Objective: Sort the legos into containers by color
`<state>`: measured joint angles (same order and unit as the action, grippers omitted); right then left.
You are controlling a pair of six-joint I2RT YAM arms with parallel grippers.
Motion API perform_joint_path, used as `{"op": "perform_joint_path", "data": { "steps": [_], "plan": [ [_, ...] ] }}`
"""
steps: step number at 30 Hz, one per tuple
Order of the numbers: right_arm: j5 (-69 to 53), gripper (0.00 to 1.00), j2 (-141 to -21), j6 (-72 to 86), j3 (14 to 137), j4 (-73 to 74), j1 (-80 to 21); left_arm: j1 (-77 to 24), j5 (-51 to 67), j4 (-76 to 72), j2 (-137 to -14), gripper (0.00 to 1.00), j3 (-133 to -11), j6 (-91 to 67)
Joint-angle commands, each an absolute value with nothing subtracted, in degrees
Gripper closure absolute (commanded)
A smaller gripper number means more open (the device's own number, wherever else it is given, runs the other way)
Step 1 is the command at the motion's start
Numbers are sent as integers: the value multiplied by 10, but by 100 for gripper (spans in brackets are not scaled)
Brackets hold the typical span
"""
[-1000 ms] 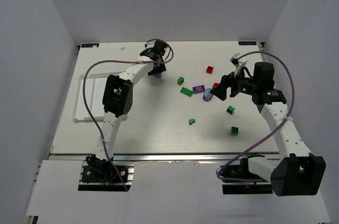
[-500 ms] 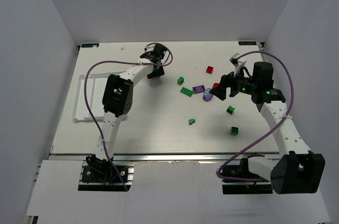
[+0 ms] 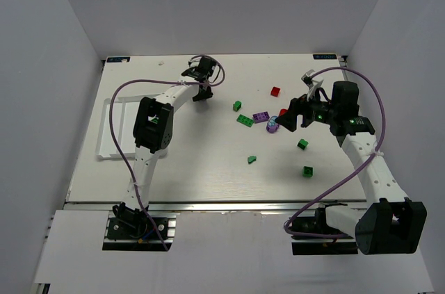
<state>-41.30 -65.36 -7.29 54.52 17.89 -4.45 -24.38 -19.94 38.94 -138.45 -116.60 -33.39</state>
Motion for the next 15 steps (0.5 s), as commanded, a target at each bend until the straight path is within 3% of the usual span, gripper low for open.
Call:
{"op": "perform_joint_path", "data": {
  "steps": [1,9,15],
  "plan": [
    [-429,14,-654,-66,550,163,-40,-237,-202,387,-1375,58,-1155,-318],
    [-434,14,-653,-64,548,162,-39,-237,-186,365,-1347,70,-1116,-310],
    [-436,14,-653,-62,544,157,-39,-237,-174,340,-1303,73,-1056,-311]
  ]
}}
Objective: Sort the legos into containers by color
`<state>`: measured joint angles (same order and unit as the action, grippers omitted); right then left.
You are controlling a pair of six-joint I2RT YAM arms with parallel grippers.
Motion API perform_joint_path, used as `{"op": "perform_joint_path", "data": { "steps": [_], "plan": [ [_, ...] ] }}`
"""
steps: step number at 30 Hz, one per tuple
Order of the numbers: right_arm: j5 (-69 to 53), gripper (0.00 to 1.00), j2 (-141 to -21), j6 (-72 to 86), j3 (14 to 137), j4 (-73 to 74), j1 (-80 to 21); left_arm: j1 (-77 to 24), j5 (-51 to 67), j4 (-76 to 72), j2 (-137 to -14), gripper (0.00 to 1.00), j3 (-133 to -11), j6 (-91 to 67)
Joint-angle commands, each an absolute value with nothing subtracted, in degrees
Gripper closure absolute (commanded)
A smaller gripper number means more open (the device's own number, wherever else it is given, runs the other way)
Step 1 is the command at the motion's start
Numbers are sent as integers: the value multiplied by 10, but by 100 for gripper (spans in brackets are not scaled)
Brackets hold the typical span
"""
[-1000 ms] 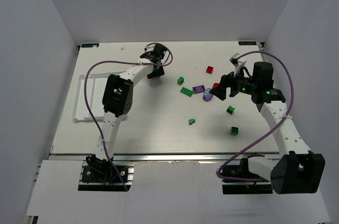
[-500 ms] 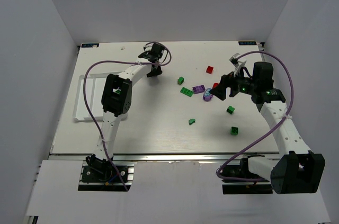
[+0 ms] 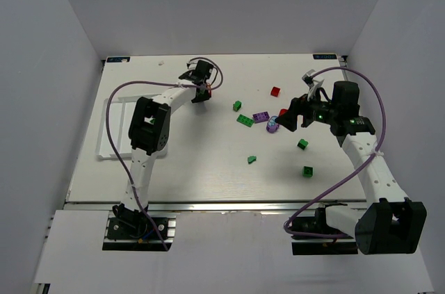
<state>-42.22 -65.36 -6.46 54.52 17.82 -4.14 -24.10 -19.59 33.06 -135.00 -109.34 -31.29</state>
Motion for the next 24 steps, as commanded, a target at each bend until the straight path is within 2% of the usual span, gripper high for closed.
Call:
{"op": "perform_joint_path", "data": {
  "steps": [1,9,14,19,24],
  "plan": [
    [-436,15,-652,-62,543,157,-39,-237,-170,337,-1296,73,-1047,-312],
    [-446,15,-649,-55,535,154,-40,-243,-115,276,-1183,78,-898,-324],
    [-455,20,-671,4,520,142,-54,-252,-62,228,-1109,81,-786,-325],
    [-475,21,-718,109,502,107,-97,-265,-8,178,-1026,84,-694,-333],
    [-453,21,-779,284,512,45,-153,-282,42,147,-934,85,-607,-348]
  ]
}}
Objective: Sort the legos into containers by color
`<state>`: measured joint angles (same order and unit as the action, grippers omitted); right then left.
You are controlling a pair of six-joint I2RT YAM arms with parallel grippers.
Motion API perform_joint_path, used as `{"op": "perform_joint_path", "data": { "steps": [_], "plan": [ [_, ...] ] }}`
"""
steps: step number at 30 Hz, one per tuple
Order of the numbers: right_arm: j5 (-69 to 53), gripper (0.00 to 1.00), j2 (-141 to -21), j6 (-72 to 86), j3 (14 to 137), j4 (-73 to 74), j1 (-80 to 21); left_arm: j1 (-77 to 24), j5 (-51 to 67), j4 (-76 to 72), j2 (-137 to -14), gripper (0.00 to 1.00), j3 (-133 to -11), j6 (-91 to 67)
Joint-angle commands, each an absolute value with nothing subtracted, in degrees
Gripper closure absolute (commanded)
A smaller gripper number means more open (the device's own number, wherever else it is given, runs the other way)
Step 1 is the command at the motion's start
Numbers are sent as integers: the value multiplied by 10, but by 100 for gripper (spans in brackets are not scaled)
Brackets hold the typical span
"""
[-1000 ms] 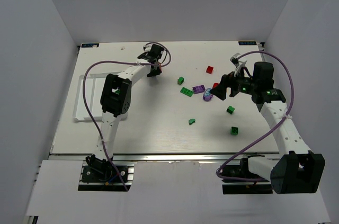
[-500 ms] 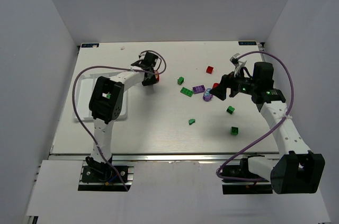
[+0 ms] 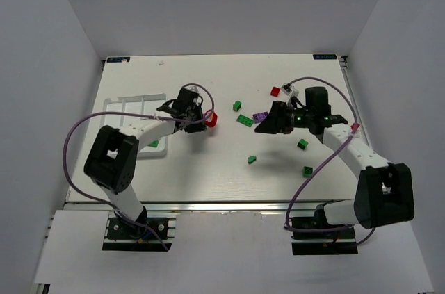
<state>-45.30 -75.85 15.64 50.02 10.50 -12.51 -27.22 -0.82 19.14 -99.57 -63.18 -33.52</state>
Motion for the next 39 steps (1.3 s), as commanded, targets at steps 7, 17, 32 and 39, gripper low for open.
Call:
{"op": "perform_joint_path", "data": {
  "steps": [7,17,32,39],
  "plan": [
    [-456,15,-862,431,564,-26,-211,-310,78,113,-855,85,-529,-380],
    [-448,17,-918,473,599,-47,-261,-346,69,101,-812,85,-495,-409],
    [-407,20,-963,445,626,-22,-286,-377,60,100,-791,86,-492,-429],
    [-400,34,-981,442,637,-13,-295,-385,51,101,-789,86,-490,-433]
  ]
}}
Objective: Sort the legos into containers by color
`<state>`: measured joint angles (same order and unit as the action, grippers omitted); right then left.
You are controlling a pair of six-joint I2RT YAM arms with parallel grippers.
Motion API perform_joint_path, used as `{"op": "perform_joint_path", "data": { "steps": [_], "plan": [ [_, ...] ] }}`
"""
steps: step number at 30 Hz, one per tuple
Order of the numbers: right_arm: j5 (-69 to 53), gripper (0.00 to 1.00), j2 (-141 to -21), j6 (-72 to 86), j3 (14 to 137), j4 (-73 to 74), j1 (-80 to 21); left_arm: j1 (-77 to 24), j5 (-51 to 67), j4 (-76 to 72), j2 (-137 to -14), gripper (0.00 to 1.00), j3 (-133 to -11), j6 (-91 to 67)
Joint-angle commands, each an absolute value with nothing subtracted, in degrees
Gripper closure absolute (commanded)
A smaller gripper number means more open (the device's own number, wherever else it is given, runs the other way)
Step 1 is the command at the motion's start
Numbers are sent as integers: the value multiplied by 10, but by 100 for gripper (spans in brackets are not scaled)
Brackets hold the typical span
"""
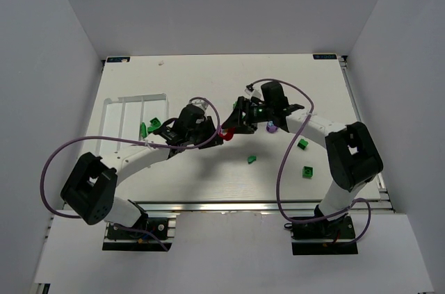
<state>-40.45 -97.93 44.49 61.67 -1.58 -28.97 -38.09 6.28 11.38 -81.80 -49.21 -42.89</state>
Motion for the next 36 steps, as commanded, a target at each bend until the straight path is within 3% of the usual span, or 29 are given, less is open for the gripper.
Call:
{"op": "perform_joint_path", "data": {
  "steps": [1,8,12,18,36],
  "plan": [
    [-398,38,-983,439,637,-11,-295,-385,50,102,-788,86,-490,-432],
    [-403,65,-982,435,628,-10,-295,-384,35,110,-794,86,-490,-423],
    [-410,86,-977,435,618,-15,-295,-385,33,111,-805,86,-490,-417],
    [-415,99,-973,432,605,-18,-294,-385,21,117,-816,87,-498,-400],
    [-437,100,-978,456,587,-33,-271,-384,15,128,-810,89,-484,-377]
  ]
}}
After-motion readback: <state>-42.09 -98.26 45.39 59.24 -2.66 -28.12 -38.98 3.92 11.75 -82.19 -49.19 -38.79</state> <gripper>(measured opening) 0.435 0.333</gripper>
